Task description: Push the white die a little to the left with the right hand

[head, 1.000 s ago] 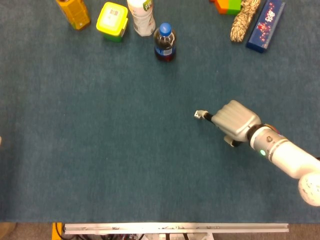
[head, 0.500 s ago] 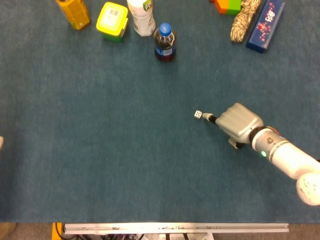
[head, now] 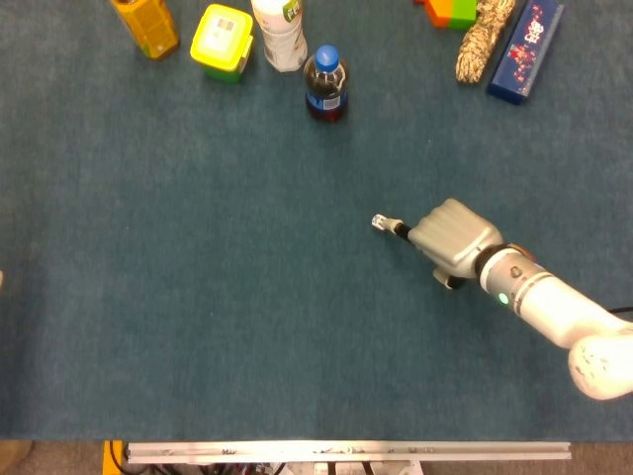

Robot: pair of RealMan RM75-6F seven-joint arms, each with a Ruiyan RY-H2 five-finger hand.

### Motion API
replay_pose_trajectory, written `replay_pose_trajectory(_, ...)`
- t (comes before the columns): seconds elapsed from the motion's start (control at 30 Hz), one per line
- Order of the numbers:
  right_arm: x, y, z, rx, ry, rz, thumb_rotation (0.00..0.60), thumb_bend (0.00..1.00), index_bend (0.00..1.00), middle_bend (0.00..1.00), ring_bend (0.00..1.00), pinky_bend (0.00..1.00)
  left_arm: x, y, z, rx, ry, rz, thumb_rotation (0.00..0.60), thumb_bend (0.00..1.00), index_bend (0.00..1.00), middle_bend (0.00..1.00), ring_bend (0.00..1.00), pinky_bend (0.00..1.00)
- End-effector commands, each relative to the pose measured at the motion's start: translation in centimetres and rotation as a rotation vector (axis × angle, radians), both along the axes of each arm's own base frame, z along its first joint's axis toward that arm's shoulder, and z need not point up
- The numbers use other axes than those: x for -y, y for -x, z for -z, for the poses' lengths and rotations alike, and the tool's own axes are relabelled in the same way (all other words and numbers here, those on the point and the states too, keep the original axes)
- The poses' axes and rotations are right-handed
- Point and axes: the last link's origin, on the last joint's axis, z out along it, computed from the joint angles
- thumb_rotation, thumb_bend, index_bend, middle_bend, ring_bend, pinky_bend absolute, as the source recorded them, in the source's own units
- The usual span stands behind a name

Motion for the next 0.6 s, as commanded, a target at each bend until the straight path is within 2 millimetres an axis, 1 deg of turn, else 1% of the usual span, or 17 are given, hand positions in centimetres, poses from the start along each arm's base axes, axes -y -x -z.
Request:
replay_pose_trajectory(0.03, 0.2, -0.4, 0.2, 0.012, 0.001, -0.002, 0.600, 0.35, 0.03, 1.00, 1.00, 1.00, 0.0, 0.1, -0.1, 0.001, -0.002, -0.003, 0.600, 0.22, 0.03, 0.04, 0.07, 0.03)
replay_pose_trajectory(0.2, 0.4, -1.2, 0.0, 0.040, 0.014, -0.009, 0.600, 0.35, 0.03, 1.00, 1.00, 1.00, 0.1, 0.1, -0.2, 0.006, -0.006, -0.003, 0.600, 0.22, 0.03, 0.04, 0.07, 0.03)
replay_pose_trajectory(0.3, 0.2, -1.3, -1.3, 0.070, 0.036, 0.002, 0.600, 0.35, 0.03, 1.00, 1.00, 1.00, 0.2, 0.3, -0.2, 0.008, -0.009, -0.006, 0.600, 0.22, 0.03, 0.04, 0.07, 0.03)
replay_pose_trajectory(0.4, 0.5, -0.5, -3.6, 0.101, 0.105, 0.022, 0.600, 0.35, 0.03, 1.00, 1.00, 1.00, 0.1, 0.5, -0.3, 0.007, -0.010, -0.011, 0.600, 0.22, 0.03, 0.04, 0.07, 0.03)
replay_pose_trajectory(0.5, 0.6, 1.0, -6.5, 0.142, 0.221, 0.045, 0.600, 0.35, 0.03, 0.99, 1.00, 1.00, -0.1, 0.5, -0.3, 0.012, -0.017, -0.003, 0.600, 0.22, 0.03, 0.04, 0.07, 0.03)
replay_pose_trajectory(0.6, 0.4, 3.0, -9.4, 0.191, 0.361, 0.075, 0.600, 0.34, 0.03, 0.96, 1.00, 1.00, -0.4, 0.5, -0.2, 0.007, -0.027, 0.008, 0.600, 0.22, 0.03, 0.04, 0.07, 0.03)
